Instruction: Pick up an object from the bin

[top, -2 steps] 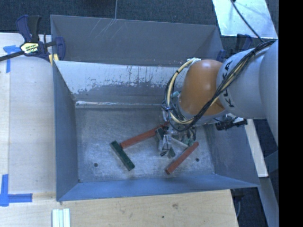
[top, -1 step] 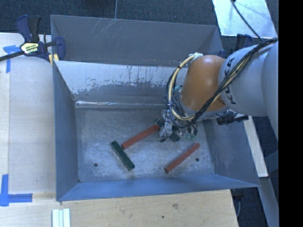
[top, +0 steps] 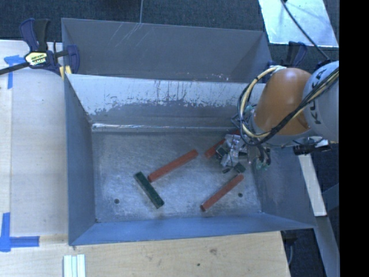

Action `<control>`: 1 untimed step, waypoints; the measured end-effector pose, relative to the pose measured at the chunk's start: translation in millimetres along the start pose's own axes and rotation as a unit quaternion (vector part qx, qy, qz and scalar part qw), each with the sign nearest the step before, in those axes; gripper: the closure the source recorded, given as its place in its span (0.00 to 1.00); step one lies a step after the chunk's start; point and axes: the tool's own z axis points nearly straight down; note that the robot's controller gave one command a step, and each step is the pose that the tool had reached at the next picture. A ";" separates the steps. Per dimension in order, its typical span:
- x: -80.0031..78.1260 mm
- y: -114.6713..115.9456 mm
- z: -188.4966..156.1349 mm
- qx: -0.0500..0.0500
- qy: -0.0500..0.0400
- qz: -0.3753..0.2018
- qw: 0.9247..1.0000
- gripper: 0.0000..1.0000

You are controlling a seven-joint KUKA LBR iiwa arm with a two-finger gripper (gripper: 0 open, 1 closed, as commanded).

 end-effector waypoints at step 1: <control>-5.3 -14.1 -89.8 0.005 0.007 -0.006 1.000 1.00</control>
Offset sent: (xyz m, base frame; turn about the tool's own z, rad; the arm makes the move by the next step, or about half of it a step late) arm -0.0034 -0.0141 0.0844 -0.0138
